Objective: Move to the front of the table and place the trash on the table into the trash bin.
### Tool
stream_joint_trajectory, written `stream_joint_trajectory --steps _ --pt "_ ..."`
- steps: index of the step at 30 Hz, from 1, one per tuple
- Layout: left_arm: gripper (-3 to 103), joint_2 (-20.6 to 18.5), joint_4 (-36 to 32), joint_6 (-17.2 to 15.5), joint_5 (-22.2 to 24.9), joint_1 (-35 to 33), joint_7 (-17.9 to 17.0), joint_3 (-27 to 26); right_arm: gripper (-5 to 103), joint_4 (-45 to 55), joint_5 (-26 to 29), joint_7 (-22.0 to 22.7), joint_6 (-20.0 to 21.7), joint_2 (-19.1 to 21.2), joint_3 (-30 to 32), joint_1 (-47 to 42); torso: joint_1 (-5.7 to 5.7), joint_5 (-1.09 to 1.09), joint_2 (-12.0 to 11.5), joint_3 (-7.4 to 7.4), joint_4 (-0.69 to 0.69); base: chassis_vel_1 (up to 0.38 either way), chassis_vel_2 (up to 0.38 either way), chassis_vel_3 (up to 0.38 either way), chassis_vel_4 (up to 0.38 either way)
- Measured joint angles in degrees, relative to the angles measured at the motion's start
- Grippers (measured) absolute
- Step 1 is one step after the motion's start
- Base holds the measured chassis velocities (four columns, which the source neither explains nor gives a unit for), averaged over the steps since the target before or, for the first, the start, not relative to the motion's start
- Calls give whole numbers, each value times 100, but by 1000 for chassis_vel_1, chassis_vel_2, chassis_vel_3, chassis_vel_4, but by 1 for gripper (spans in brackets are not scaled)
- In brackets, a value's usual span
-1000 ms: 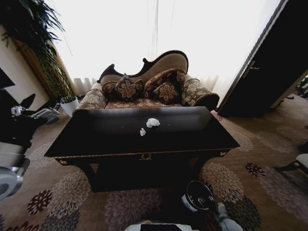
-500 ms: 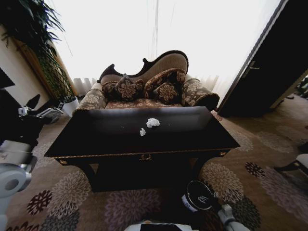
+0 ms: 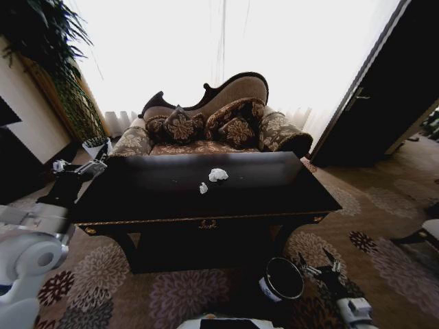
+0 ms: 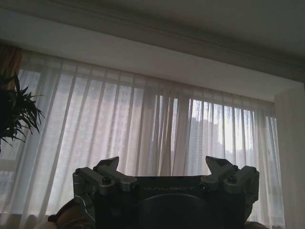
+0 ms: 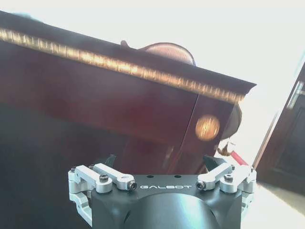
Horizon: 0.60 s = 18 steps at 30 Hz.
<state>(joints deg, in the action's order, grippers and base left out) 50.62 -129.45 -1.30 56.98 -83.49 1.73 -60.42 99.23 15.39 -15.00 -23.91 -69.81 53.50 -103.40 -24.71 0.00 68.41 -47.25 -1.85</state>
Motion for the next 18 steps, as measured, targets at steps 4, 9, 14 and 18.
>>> stream_joint_trajectory --steps 4,9,14,18 --pt "100 -43 47 -12 14 92 1 37 100 417 228 -130 -38 -8 123 -164 0 0 0 0 0 0 0 0 0" --pt "100 -3 100 -23 9 117 -2 82 100 910 631 -305 -38 38 356 -307 0 0 0 0 0 0 0 0 0" --pt "100 38 133 -27 -7 131 -4 124 100 1619 1161 -260 69 111 672 -388 0 0 0 0 0 0 0 0 0" --pt "100 35 133 -51 -8 143 -8 144 100 2151 1389 -89 255 201 797 -357 0 -1 0 0 -1 0 0 0 0"
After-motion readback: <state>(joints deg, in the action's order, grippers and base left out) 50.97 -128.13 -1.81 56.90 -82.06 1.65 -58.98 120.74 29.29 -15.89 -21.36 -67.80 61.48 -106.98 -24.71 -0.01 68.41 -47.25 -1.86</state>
